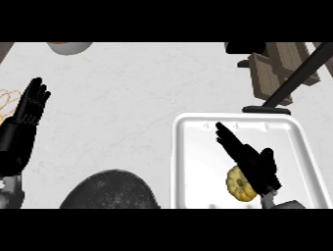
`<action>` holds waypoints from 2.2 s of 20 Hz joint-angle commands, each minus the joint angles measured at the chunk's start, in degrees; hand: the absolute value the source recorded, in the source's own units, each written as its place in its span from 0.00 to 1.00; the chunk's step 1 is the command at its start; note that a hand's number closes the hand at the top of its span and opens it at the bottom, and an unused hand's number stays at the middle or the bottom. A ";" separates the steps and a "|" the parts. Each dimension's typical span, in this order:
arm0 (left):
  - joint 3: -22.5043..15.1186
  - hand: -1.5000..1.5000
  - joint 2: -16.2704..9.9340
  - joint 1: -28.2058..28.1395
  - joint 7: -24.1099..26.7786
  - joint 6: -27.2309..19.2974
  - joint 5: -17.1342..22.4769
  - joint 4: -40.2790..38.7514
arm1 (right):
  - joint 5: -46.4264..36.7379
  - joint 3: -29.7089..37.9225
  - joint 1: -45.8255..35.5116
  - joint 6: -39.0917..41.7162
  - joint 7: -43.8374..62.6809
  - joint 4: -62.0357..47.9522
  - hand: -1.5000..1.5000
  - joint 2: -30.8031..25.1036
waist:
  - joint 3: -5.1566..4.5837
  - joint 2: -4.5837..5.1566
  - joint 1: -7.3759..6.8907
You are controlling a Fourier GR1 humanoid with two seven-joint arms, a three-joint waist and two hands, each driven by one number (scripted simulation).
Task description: Pick the squash from the tray and place it in the tiered basket
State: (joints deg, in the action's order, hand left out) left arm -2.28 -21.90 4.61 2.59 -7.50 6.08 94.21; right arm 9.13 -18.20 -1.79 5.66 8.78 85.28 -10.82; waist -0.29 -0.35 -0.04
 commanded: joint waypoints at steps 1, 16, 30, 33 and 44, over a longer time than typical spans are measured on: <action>0.08 0.50 0.87 0.26 1.29 -1.13 -3.09 -3.19 | -6.35 -0.31 0.52 -6.11 0.33 5.27 1.00 0.09 | 0.26 0.27 0.44; 2.68 0.50 -3.05 -4.03 -6.55 -4.29 -5.67 -6.28 | -51.08 10.40 19.58 -46.52 6.25 26.28 0.00 -4.78 | -0.30 -0.91 6.47; -1.29 0.50 -1.48 -0.49 -6.13 -3.93 -8.57 -6.61 | -85.73 -3.56 28.57 -12.36 41.82 38.99 0.00 -0.73 | -0.50 0.91 0.20; -1.91 0.50 -0.31 0.95 -7.47 -3.71 -8.02 -6.55 | -92.86 -7.91 23.87 -3.53 51.12 41.80 0.00 4.70 | -0.33 0.81 -0.66; -1.57 0.50 -0.07 5.13 -9.31 -4.00 -9.68 -8.78 | -95.43 -16.03 9.26 12.73 74.66 32.86 0.00 10.75 | 0.16 0.59 -0.77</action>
State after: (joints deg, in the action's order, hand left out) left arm -4.08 -21.80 8.29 -4.78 -11.10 -3.04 84.92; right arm -86.05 -31.81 11.56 10.14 67.49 119.78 -1.29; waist -0.24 0.43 -0.86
